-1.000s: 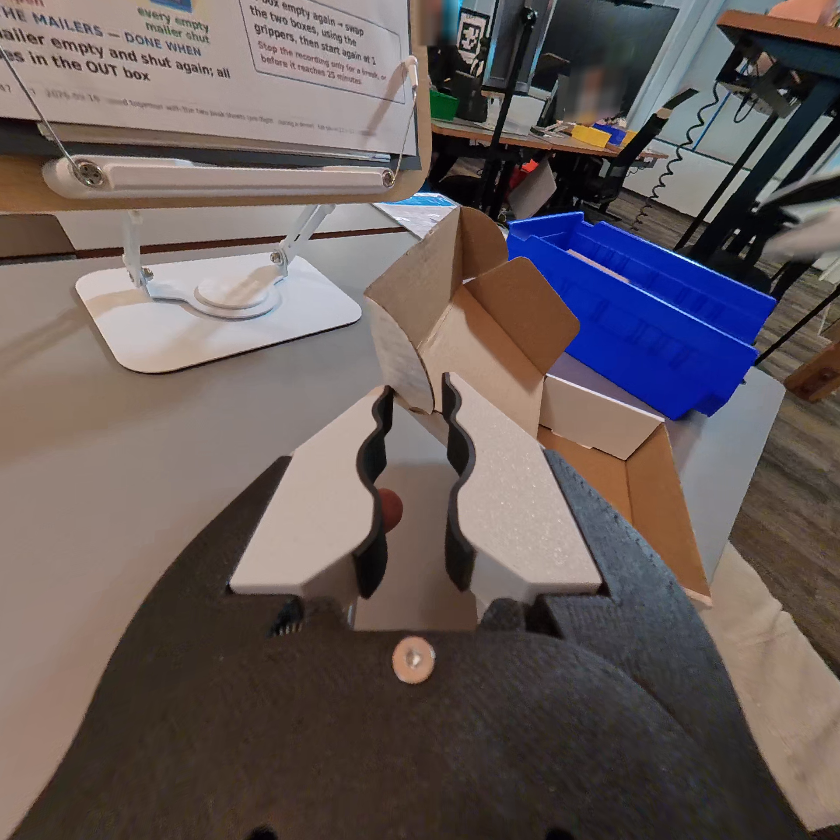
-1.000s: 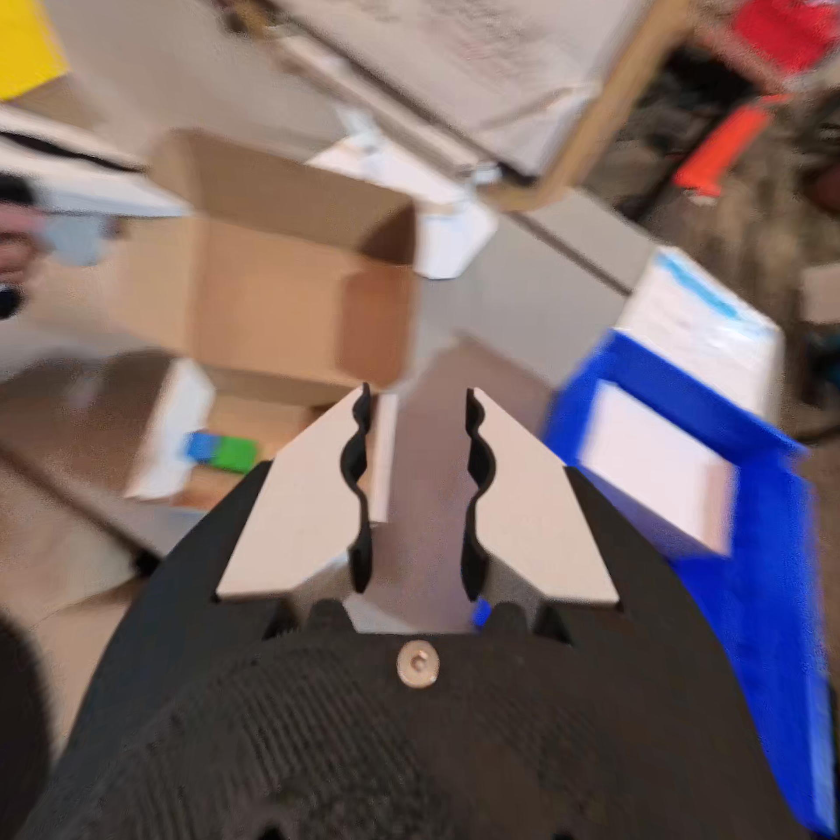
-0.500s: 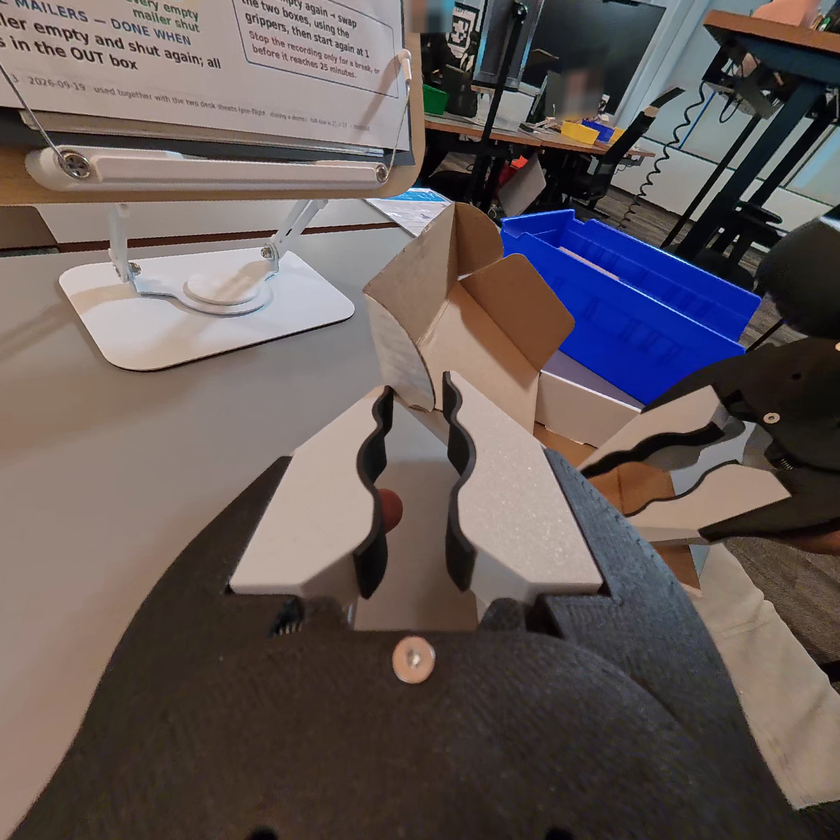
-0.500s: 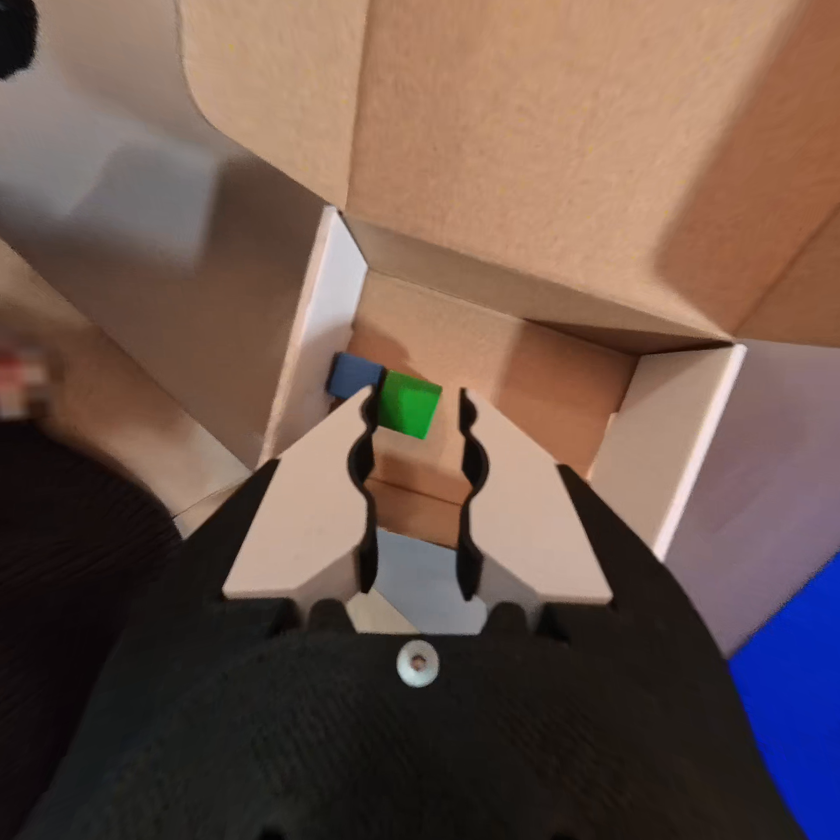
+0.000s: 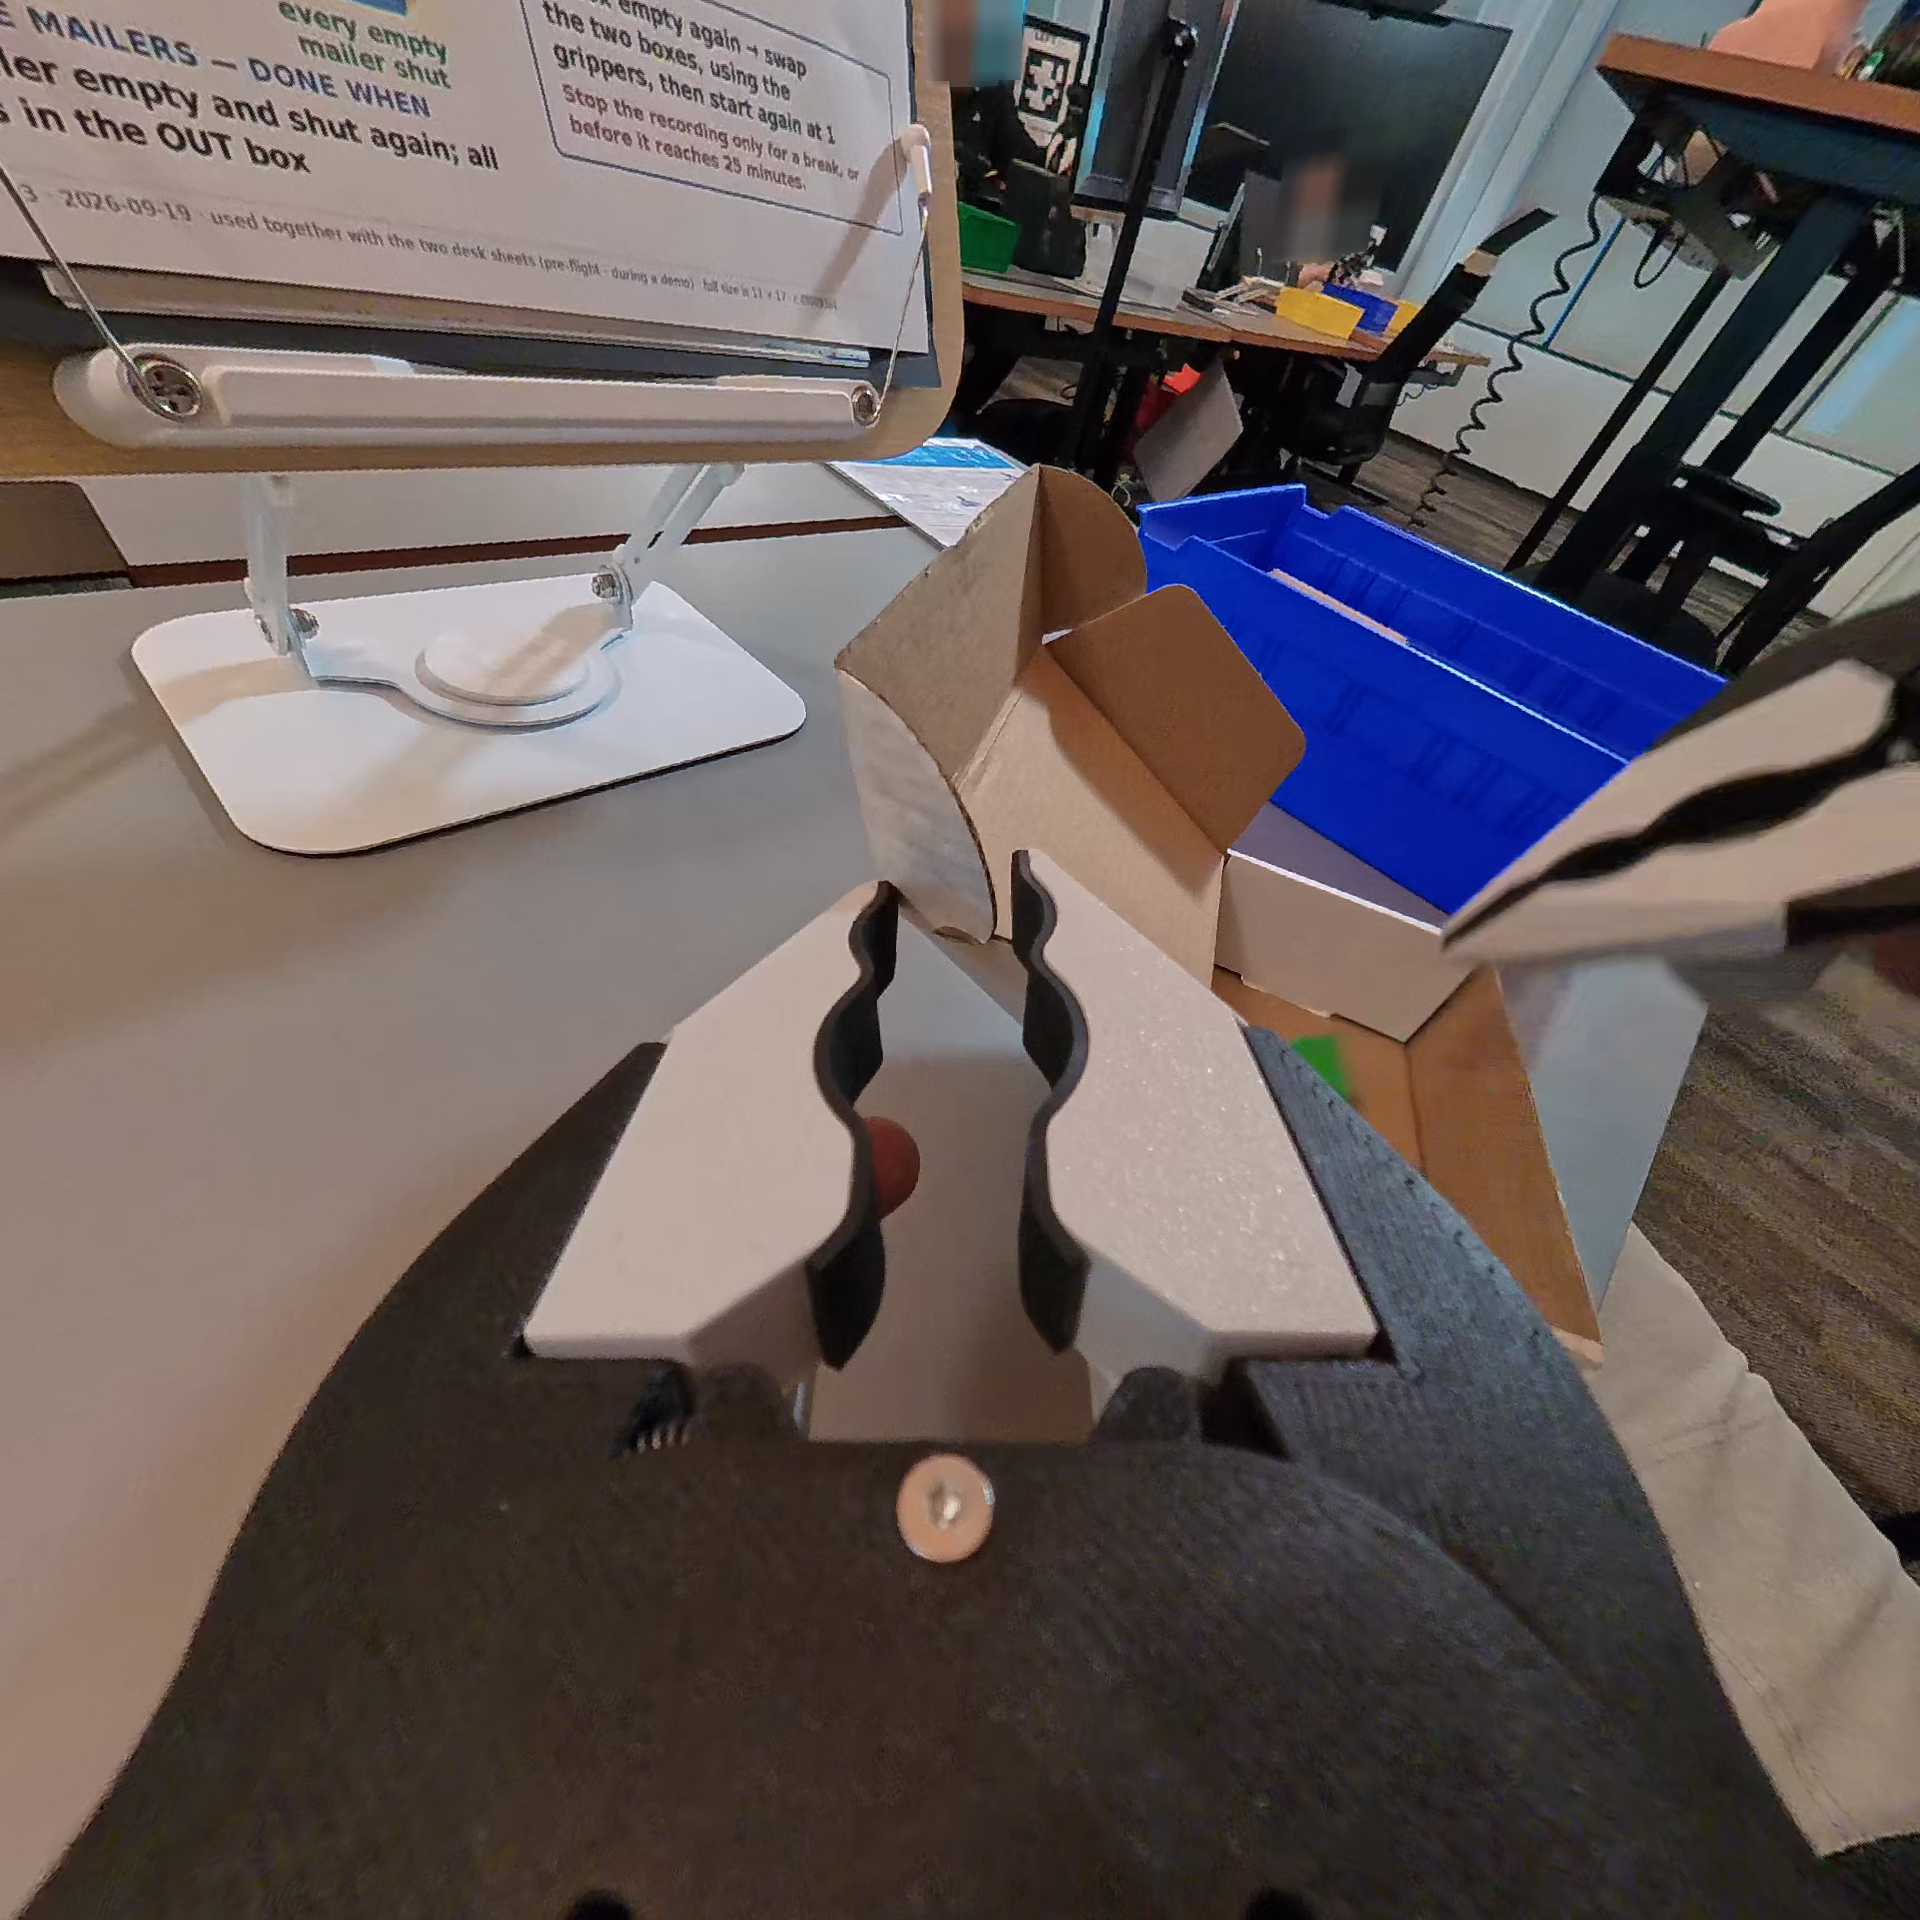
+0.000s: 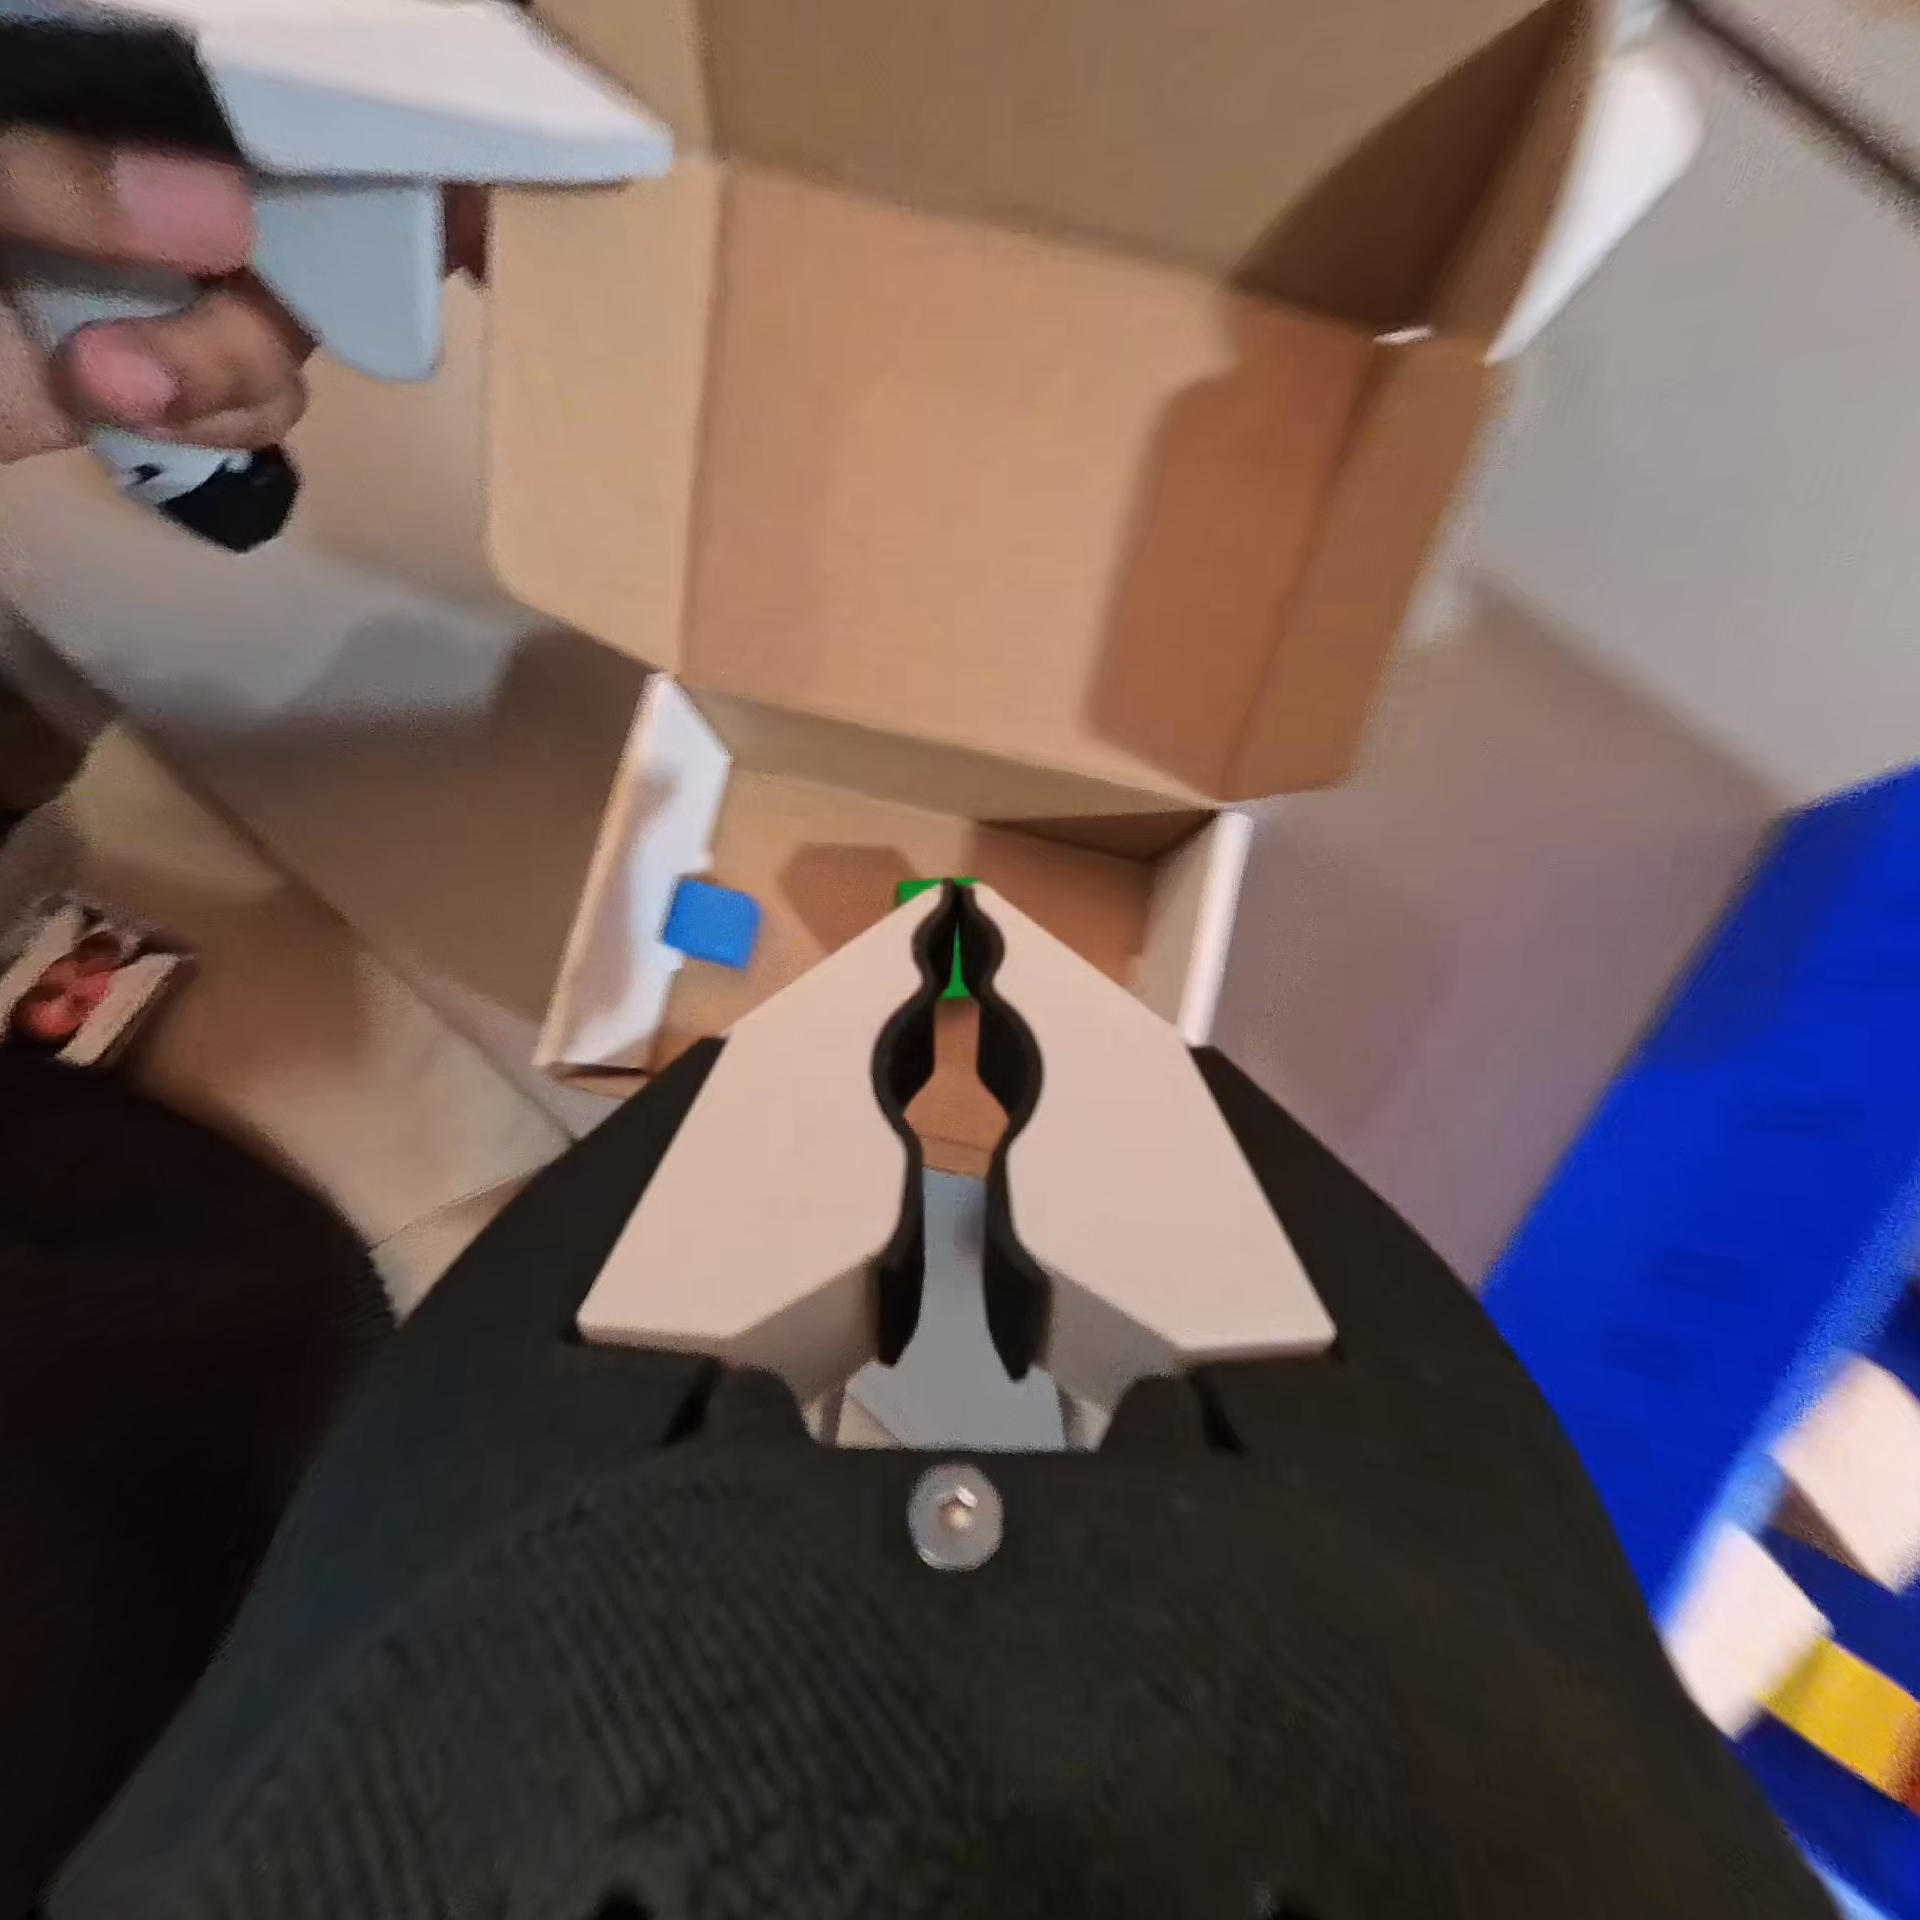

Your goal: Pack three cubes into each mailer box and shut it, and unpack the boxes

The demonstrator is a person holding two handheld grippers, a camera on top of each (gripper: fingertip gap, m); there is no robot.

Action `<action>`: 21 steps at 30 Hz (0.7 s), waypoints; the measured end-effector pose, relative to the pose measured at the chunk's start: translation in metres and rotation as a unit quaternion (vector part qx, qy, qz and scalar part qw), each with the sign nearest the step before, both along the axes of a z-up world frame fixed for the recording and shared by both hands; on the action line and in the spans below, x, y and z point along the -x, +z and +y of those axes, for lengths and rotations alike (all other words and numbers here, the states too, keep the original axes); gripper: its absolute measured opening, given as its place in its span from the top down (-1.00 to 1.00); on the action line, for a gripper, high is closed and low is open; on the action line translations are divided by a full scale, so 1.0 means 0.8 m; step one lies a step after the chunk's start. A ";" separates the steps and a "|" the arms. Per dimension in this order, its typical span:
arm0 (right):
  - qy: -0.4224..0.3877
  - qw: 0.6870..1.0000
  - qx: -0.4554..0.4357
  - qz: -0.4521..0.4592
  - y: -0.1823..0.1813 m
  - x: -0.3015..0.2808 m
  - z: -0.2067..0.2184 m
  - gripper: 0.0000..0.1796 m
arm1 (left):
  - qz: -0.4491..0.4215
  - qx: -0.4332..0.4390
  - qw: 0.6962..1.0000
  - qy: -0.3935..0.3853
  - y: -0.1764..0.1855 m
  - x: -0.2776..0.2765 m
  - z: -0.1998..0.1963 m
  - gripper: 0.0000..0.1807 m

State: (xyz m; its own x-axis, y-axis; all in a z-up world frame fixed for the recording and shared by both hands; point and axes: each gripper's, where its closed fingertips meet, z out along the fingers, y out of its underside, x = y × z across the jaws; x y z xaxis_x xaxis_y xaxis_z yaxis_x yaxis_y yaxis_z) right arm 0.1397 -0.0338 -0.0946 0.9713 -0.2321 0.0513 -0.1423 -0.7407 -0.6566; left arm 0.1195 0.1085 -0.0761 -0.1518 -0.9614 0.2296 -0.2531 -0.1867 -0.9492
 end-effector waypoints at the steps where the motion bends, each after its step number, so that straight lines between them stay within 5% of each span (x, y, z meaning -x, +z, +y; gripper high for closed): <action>1: -0.015 1.000 -0.005 -0.013 0.014 -0.012 -0.011 1.00 | 0.000 0.000 1.000 0.000 0.000 0.000 0.000 0.77; 4: -0.046 0.998 -0.052 -0.001 0.054 -0.035 -0.041 1.00 | -0.001 0.000 1.000 -0.001 0.000 0.000 0.000 0.77; 7: -0.044 0.992 -0.101 0.056 0.063 -0.037 -0.049 0.80 | 0.001 0.003 1.000 -0.001 -0.002 -0.001 -0.001 0.77; 16: -0.013 0.994 0.104 -0.031 -0.074 -0.034 -0.001 0.52 | -0.004 -0.003 1.000 -0.002 0.003 0.000 -0.006 0.78; 21: -0.034 0.983 0.165 -0.075 -0.102 -0.050 -0.002 0.47 | -0.004 -0.005 1.000 -0.006 0.003 0.000 -0.006 0.77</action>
State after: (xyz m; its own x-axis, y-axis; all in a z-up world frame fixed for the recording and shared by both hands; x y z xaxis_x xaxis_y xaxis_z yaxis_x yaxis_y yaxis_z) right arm 0.1797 -0.0357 -0.1763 0.9300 -0.2423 0.2763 -0.1185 -0.9094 -0.3987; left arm 0.1195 0.1035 -0.0736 -0.1654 -0.9618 0.2183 -0.2481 -0.1736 -0.9530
